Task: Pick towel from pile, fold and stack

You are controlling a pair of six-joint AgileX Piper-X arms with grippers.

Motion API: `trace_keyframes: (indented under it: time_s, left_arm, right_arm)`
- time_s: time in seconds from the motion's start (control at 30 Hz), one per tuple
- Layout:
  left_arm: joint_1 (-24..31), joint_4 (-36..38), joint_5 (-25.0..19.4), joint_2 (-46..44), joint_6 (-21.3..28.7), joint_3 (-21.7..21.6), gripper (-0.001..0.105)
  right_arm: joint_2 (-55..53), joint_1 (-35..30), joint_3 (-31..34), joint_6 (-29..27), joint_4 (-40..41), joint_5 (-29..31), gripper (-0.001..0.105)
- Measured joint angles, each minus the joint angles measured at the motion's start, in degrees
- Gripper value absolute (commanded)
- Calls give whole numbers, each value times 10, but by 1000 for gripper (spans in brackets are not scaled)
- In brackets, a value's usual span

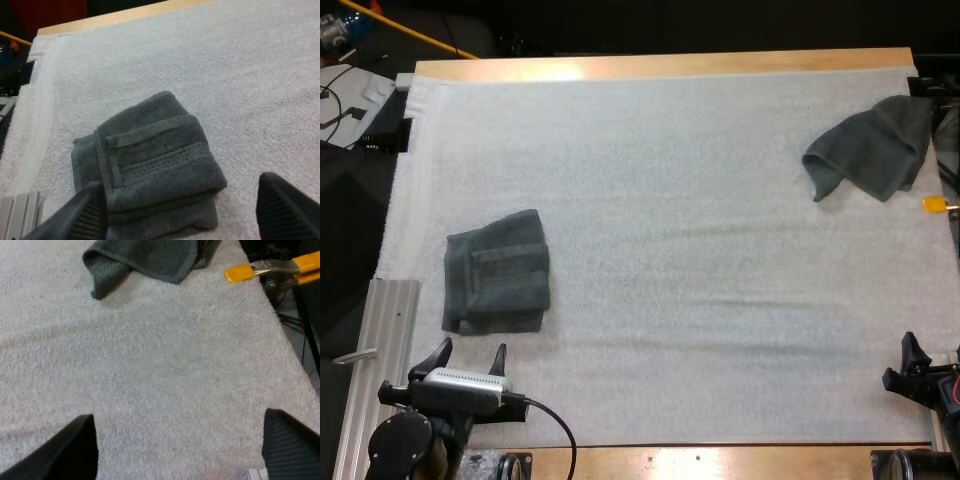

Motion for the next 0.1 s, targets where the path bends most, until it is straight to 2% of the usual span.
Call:
trace_keyframes:
  time_s: [0.1]
  left_arm:
    - [0,0,0,0,0,0,60]
  right_arm:
    - [0,0,0,0,0,0,66]
